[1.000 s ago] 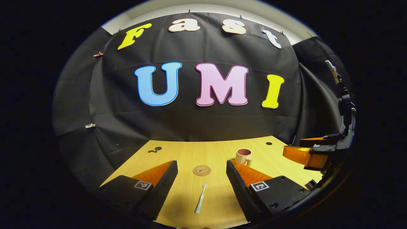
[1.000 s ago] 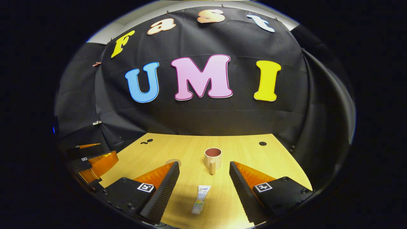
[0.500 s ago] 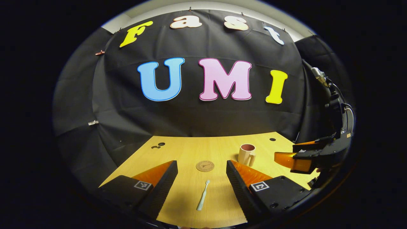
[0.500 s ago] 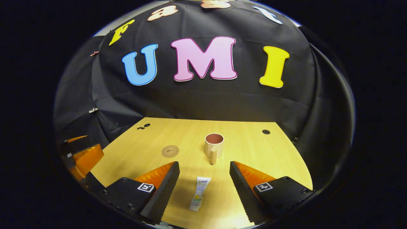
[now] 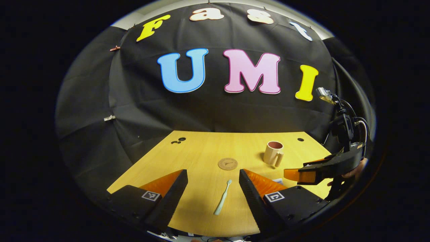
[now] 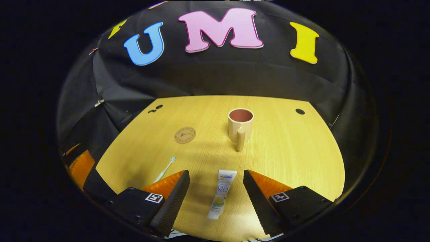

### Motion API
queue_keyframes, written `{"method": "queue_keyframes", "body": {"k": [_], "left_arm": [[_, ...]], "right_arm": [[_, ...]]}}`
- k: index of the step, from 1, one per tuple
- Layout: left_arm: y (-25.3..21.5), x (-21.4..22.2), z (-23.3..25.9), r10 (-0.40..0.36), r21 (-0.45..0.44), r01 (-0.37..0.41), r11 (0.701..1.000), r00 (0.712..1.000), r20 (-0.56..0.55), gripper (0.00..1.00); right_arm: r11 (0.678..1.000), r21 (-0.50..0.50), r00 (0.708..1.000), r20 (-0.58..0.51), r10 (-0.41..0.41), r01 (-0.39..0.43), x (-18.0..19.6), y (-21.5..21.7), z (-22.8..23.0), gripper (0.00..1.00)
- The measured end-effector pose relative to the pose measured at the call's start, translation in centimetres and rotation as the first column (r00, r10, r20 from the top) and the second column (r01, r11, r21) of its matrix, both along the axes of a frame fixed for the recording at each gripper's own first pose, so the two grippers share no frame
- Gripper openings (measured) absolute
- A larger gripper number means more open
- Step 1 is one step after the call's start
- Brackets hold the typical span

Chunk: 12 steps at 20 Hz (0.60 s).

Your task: Put the toothbrush and toothpaste on the desktop into the cup, then pick up the cup and place it on the coaster on the desktop.

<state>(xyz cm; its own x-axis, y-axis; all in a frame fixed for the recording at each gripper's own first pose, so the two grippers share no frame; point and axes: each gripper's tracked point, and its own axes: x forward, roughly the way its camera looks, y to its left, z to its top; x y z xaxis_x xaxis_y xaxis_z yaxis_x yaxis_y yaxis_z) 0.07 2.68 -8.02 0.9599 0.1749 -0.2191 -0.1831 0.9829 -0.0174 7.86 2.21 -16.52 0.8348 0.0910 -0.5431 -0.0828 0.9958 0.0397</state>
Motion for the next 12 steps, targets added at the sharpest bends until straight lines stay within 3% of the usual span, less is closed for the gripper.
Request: {"method": "queue_keyframes", "body": {"k": [9, 12], "left_arm": [[2.1, 1.4, -2.9, 0.127, -0.041, -0.131, 0.991, 0.988, -0.093, 0.98], [2.5, 1.7, -3.4, 0.147, -0.051, -0.153, 0.987, 0.983, -0.109, 0.97]], "right_arm": [[1.0, -0.02, 0.97, -0.244, 0.006, -0.011, 1.4, -0.3, -8.1, 0.99], [0.997, -0.059, 0.955, -0.295, 0.032, -0.051, 1.5, -0.4, -9.9, 0.99]]}}
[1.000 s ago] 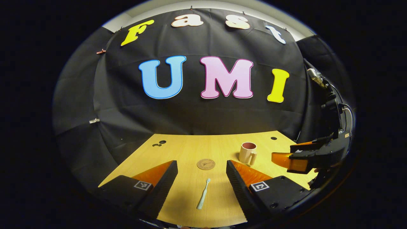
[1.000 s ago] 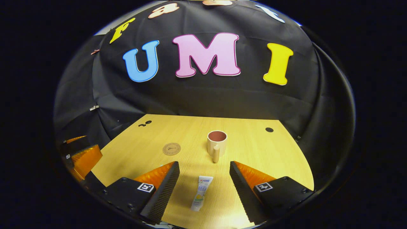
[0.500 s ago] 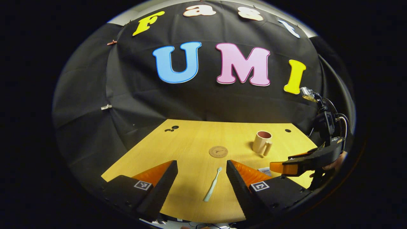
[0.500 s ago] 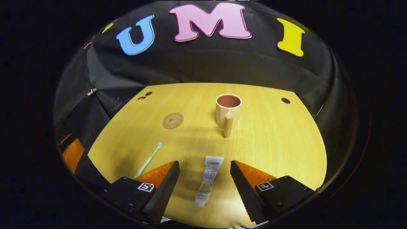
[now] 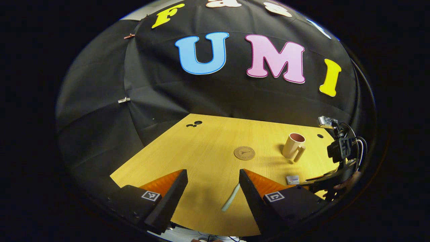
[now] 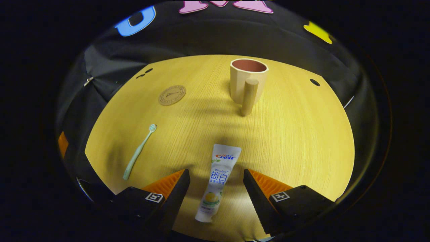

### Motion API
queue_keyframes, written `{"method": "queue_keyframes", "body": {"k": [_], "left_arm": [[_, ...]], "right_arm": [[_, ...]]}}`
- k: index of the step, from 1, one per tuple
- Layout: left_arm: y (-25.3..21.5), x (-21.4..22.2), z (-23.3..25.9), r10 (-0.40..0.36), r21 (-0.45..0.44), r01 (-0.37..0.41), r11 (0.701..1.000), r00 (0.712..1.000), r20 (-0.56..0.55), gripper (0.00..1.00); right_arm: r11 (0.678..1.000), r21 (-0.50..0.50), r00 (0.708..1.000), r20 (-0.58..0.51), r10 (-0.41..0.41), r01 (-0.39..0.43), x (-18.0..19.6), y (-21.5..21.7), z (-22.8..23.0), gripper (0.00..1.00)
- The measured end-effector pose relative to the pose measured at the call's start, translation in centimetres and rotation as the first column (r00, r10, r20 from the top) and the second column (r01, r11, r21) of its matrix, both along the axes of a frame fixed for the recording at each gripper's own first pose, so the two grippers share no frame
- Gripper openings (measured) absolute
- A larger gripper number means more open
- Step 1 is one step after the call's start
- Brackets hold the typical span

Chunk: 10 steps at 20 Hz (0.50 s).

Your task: Put the toothbrush and toothpaste on the desktop into the cup, then pick up the cup and place it on the coaster on the desktop.

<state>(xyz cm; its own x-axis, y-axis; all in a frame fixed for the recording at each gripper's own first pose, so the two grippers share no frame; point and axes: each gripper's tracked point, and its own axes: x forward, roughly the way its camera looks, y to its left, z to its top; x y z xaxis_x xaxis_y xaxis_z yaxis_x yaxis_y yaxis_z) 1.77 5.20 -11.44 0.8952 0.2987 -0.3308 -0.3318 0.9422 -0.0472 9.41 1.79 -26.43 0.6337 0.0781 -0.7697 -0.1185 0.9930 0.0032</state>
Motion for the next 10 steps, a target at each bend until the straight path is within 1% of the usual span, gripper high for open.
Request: {"method": "queue_keyframes", "body": {"k": [3, 6, 8, 9, 10], "left_arm": [[0.0, -0.3, -0.1, 0.007, 0.004, -0.007, 1.0, 1.0, -0.015, 0.97], [0.1, -0.2, -0.5, 0.008, 0.011, -0.007, 1.0, 1.0, -0.024, 0.97], [0.1, -0.4, -0.6, 0.006, 0.017, -0.005, 1.0, 1.0, -0.031, 0.97], [0.1, -0.6, -0.6, 0.004, 0.019, -0.003, 1.0, 0.999, -0.035, 0.97], [0.0, -0.9, -0.8, 0.0, 0.019, 0.001, 1.0, 0.999, -0.039, 0.98]], "right_arm": [[1.0, -0.005, 0.999, -0.032, -0.009, 0.009, 0.0, -0.1, -1.0, 0.99], [0.998, 0.016, 0.996, -0.075, -0.052, 0.054, -0.2, -0.2, -2.2, 0.99], [0.998, 0.017, 0.996, -0.065, -0.065, 0.066, 0.1, -0.2, -2.1, 0.99], [0.998, 0.008, 0.995, -0.069, -0.067, 0.068, 0.0, -0.3, -2.0, 0.95], [0.997, -0.006, 0.995, -0.068, -0.071, 0.071, 0.1, -0.4, -2.2, 0.95]]}}
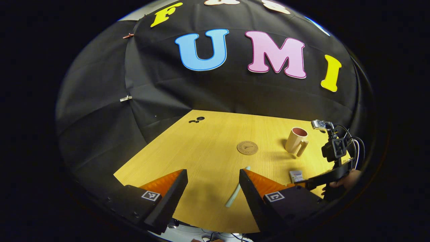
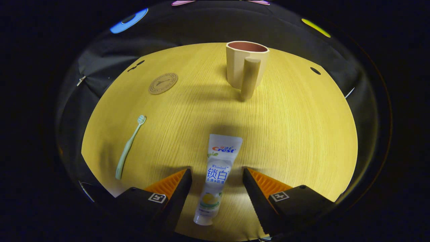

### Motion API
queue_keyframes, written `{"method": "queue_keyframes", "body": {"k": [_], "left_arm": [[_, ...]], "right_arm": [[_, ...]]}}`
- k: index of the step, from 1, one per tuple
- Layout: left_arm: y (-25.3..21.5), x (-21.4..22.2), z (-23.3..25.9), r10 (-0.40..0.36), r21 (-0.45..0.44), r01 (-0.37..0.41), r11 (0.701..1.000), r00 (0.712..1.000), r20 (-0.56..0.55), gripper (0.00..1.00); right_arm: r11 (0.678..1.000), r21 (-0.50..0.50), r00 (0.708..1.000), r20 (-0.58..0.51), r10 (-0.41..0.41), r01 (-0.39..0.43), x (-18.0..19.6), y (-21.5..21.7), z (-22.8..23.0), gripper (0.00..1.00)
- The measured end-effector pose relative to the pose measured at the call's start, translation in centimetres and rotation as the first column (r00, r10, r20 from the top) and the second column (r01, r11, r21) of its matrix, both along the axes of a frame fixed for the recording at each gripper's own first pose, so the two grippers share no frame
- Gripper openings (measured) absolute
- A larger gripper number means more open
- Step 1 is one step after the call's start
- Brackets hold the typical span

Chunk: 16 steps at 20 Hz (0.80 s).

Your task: Put the toothbrush and toothpaste on the desktop into the cup, then pick up the cup and place it on the coaster on the desktop.

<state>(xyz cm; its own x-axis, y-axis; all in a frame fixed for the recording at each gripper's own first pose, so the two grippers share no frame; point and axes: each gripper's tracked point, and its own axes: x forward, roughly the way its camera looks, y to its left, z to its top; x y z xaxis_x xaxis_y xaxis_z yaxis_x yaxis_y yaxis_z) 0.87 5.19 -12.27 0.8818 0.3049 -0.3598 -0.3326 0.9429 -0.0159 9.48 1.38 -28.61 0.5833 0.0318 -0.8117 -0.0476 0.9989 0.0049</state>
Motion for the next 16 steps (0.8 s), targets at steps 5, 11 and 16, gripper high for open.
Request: {"method": "queue_keyframes", "body": {"k": [5, 11, 16], "left_arm": [[-0.4, -1.3, -0.2, -0.029, 0.002, 0.029, 1.0, 1.0, 0.004, 0.97], [-0.5, -1.8, 0.0, -0.074, 0.008, 0.074, 0.997, 0.997, 0.021, 0.97], [0.2, -2.3, -1.3, -0.105, -0.015, 0.105, 0.994, 0.994, -0.007, 0.98]], "right_arm": [[0.998, -0.054, 1.0, -0.012, -0.021, 0.02, 0.0, -0.3, -0.3, 0.65], [0.998, -0.053, 0.998, -0.047, -0.041, 0.039, -0.5, 0.1, -0.5, 0.39], [0.998, -0.055, 1.0, -0.02, 0.009, -0.011, -0.5, 0.4, -0.4, 0.27]]}}
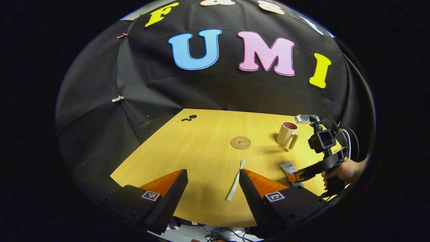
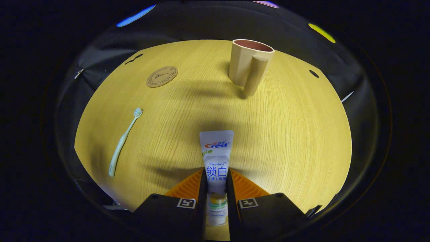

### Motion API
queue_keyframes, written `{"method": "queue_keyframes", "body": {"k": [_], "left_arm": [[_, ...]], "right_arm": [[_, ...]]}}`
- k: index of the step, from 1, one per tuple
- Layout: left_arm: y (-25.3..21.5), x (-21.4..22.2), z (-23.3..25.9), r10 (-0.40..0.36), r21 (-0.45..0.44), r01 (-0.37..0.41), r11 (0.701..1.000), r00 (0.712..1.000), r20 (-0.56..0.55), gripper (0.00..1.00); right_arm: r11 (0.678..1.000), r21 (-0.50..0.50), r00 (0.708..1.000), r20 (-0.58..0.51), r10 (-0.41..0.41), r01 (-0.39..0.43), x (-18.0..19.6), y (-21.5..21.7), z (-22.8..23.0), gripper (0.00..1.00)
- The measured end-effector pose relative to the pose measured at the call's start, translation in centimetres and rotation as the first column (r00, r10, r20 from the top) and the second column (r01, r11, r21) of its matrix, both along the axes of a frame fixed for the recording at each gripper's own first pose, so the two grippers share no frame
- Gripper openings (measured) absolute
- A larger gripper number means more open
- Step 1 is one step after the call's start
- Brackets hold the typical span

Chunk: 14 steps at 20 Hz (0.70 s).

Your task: Put the toothbrush and toothpaste on the desktop into the cup, then pick up the cup and place it on the coaster on the desktop.

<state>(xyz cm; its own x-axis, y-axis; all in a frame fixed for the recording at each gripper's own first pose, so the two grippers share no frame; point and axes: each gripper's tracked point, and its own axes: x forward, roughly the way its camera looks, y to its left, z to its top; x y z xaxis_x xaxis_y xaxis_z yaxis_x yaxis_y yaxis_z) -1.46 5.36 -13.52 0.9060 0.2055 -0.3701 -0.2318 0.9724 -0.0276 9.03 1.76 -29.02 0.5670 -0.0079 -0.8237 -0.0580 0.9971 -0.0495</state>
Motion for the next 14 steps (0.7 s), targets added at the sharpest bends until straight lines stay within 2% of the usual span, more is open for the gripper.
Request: {"method": "queue_keyframes", "body": {"k": [2, 3, 5, 8, 12, 14], "left_arm": [[0.6, 0.1, -0.5, 0.002, -0.002, -0.002, 1.0, 1.0, -0.021, 0.98], [0.9, 0.2, -0.5, 0.006, 0.001, -0.005, 1.0, 1.0, -0.024, 0.98], [1.0, 0.7, -0.9, -0.007, 0.0, 0.007, 1.0, 0.999, -0.035, 0.97], [0.1, 2.3, -2.5, -0.078, -0.008, 0.078, 0.997, 0.993, -0.086, 0.97], [-2.0, 5.3, -5.9, -0.187, -0.053, 0.18, 0.982, 0.965, -0.185, 0.98], [-2.1, 6.9, -7.7, -0.192, -0.057, 0.183, 0.981, 0.951, -0.242, 0.98]], "right_arm": [[1.0, 0.024, 1.0, -0.005, -0.009, 0.009, 0.0, 0.0, 0.1, 0.28], [0.999, 0.036, 1.0, -0.009, -0.011, 0.011, 0.0, 0.0, 0.2, 0.23], [0.998, 0.066, 0.999, -0.025, -0.019, 0.021, -0.2, -0.1, 0.1, 0.23], [0.996, 0.089, 1.0, 0.004, -0.009, 0.008, -0.4, -0.6, 1.4, 0.23], [0.994, 0.107, 0.998, 0.06, 0.017, -0.023, -1.4, -1.7, 4.0, 0.23], [0.992, 0.121, 0.997, 0.077, 0.025, -0.034, -2.1, -2.3, 5.0, 0.23]]}}
